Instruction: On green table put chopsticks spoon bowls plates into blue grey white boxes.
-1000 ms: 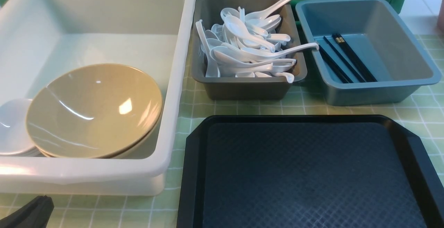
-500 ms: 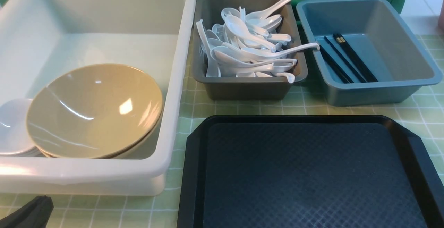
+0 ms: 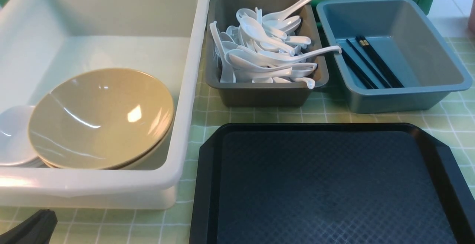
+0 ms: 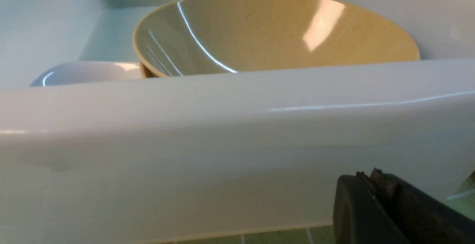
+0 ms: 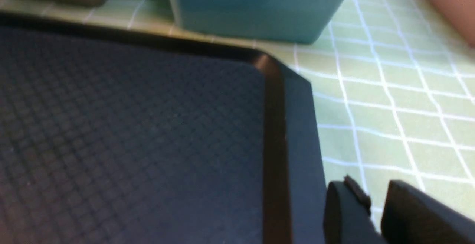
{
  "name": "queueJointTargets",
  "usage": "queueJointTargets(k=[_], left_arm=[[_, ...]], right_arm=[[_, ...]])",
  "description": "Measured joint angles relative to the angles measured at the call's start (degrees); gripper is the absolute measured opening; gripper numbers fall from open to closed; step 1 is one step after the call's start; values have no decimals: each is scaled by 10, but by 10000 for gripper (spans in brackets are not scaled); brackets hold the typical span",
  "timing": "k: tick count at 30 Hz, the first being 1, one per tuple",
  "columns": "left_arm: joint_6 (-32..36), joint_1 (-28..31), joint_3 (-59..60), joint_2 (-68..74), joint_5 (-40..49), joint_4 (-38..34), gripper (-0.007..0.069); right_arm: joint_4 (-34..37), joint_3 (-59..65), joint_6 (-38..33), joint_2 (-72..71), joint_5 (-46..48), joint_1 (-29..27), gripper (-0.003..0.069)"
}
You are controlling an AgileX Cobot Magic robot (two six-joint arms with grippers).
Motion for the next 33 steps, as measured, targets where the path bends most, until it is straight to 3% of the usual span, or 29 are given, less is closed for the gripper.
queueJointTargets(k=[33], left_arm=[[0, 2, 0, 0, 0, 0, -2]], right_arm=[[0, 3, 0, 0, -13, 0, 173]])
